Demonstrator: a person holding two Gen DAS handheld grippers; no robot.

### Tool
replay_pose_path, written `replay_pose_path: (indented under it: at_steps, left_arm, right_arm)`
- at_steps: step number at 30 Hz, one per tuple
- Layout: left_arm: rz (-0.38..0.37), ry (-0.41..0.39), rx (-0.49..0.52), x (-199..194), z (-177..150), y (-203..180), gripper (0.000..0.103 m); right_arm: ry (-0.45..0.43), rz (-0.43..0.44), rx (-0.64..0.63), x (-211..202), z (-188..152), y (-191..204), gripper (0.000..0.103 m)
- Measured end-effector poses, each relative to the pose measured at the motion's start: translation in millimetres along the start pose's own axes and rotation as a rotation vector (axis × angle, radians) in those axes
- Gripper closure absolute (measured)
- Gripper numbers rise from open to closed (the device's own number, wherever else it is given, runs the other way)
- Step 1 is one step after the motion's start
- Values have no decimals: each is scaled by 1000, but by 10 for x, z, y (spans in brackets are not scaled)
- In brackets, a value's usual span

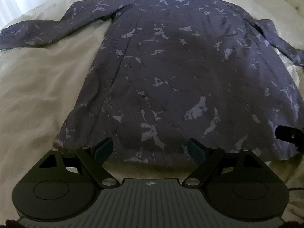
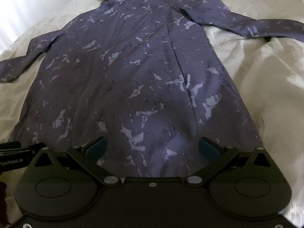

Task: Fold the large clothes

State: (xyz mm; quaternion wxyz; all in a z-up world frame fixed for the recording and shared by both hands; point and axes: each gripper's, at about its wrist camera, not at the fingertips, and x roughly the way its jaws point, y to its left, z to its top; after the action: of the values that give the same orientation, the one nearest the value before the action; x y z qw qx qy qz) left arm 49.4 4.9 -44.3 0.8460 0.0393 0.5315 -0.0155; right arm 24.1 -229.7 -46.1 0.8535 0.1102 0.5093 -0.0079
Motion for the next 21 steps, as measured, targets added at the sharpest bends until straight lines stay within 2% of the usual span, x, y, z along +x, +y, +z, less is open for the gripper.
replay_pose_path:
  at_steps: [5, 9, 15, 18, 21]
  left_arm:
    - [-20, 12, -10, 94, 134, 60, 18]
    - [-60, -25, -69, 129, 286, 222, 18]
    - [-154, -141, -220, 203, 666, 795, 18]
    - [-213, -213, -254, 253, 876, 1135, 18]
    - [-196, -262, -271, 295, 1065, 1443, 18]
  right_arm:
    - [19, 10, -6, 102, 141, 42, 1]
    - [10, 42, -5, 183, 297, 72, 1]
    - [-7, 185, 49, 365, 606, 130, 1]
    - [-15, 251, 88, 485, 790, 165, 1]
    - [-35, 295, 92, 583, 958, 230, 1]
